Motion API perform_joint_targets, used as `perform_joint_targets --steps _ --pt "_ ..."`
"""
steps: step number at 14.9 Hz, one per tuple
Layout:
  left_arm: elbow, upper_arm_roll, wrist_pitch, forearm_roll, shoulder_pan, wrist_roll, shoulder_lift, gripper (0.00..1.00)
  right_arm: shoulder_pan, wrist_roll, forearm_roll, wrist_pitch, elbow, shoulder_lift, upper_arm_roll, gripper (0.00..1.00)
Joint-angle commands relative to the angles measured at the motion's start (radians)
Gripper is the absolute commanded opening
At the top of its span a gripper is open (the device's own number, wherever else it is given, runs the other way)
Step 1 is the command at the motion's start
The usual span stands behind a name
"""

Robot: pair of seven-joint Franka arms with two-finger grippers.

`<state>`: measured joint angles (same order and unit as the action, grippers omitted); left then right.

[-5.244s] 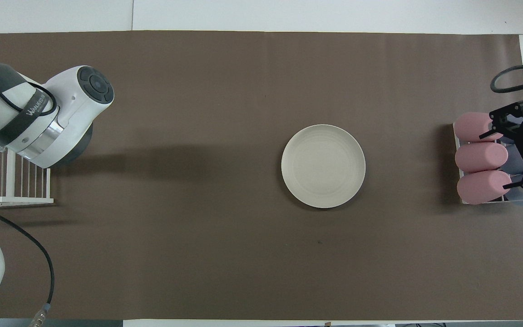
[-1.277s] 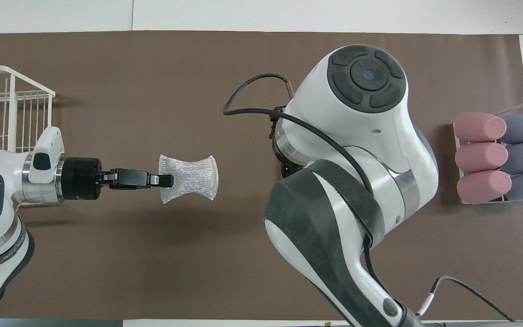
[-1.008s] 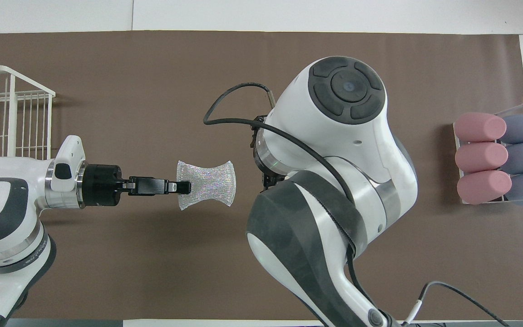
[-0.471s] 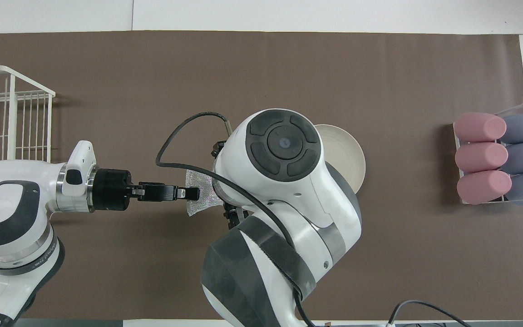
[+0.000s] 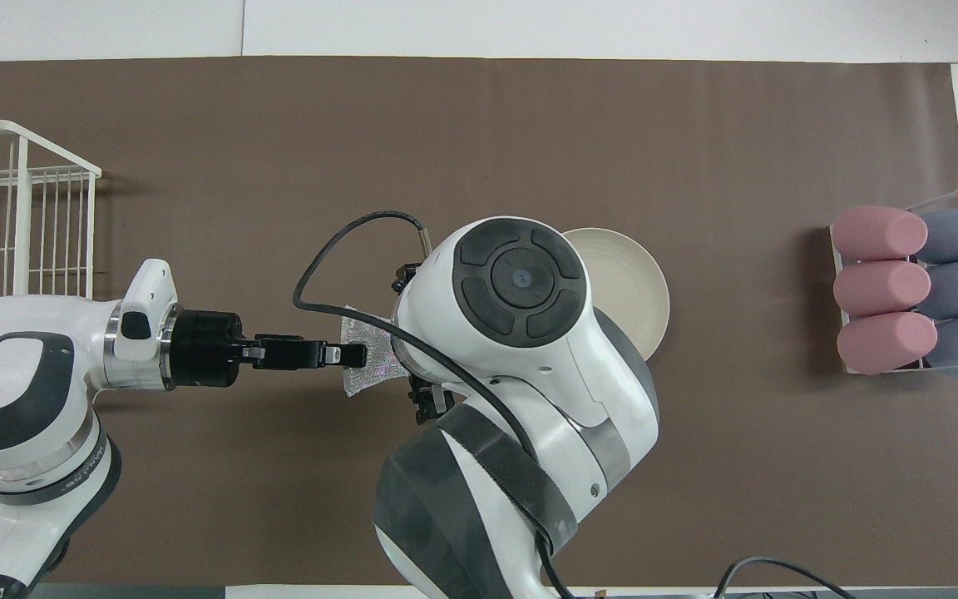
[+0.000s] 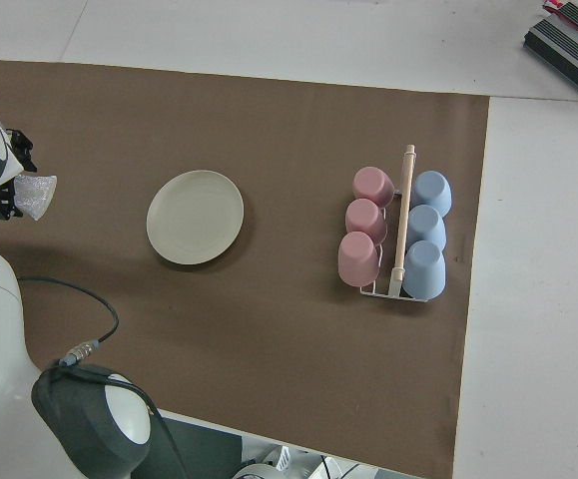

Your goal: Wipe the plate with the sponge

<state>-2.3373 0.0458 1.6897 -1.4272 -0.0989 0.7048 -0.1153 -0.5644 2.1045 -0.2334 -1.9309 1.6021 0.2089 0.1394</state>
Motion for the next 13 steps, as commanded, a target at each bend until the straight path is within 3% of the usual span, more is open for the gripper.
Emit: perform_joint_targets --steps 1,9,10,12,13 --pt "-0.036 -0.012 -0.016 -0.022 -0.007 0.024 -0.026 0.0 0.008 0.025 -0.023 -0.029 0.039 -0.028 0.003 0.97" --pt "-0.036 -0.012 -0.027 -0.022 -0.007 0.024 -0.026 0.0 0.005 0.023 -0.023 -0.059 0.053 -0.031 0.005 0.93" --pt "-0.036 -0.012 -0.028 -0.022 -0.007 0.024 -0.026 0.0 0.003 0.025 -0.023 -0.059 0.059 -0.034 0.005 0.88" --pt "-0.036 -0.012 -0.028 -0.022 -0.008 0.024 -0.026 0.0 -0.028 0.038 -0.026 -0.063 0.087 -0.046 0.003 0.66" --pt "-0.036 -0.012 -0.028 -0.022 -0.008 0.024 -0.026 0.0 -0.028 0.051 -0.027 -0.085 0.097 -0.052 0.003 0.49"
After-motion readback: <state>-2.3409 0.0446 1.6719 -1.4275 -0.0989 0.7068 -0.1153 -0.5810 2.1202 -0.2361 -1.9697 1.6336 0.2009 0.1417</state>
